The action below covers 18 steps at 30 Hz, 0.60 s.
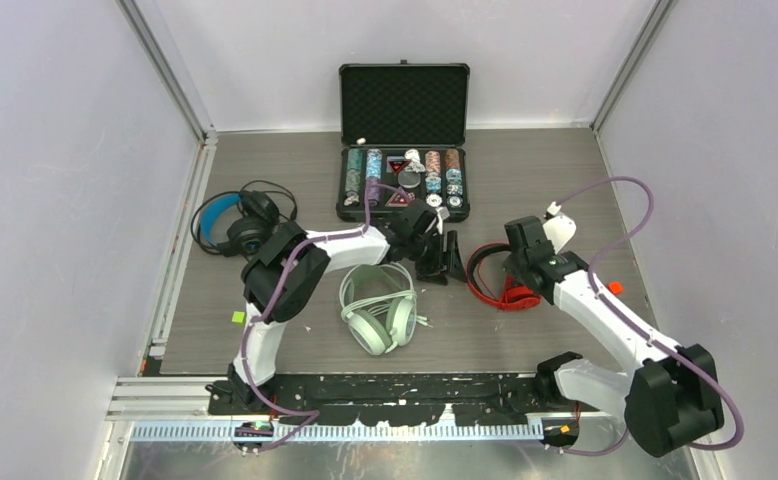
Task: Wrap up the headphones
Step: Move the headphones to the center of the board.
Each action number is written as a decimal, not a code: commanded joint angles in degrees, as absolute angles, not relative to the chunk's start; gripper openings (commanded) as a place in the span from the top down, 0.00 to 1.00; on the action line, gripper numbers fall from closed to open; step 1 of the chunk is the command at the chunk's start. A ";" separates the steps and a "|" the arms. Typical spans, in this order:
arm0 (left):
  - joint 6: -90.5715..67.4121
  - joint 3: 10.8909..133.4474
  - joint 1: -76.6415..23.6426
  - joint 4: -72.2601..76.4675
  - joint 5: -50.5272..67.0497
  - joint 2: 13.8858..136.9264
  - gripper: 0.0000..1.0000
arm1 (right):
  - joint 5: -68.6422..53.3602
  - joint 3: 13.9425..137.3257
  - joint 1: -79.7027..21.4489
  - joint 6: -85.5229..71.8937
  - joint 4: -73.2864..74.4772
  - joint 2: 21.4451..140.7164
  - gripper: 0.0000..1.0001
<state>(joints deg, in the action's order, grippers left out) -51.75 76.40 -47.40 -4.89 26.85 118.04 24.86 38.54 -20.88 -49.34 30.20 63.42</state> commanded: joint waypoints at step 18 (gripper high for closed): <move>-38.77 87.09 -11.49 -47.90 -7.16 87.36 0.00 | 4.82 52.29 -19.51 -40.43 26.96 48.25 0.48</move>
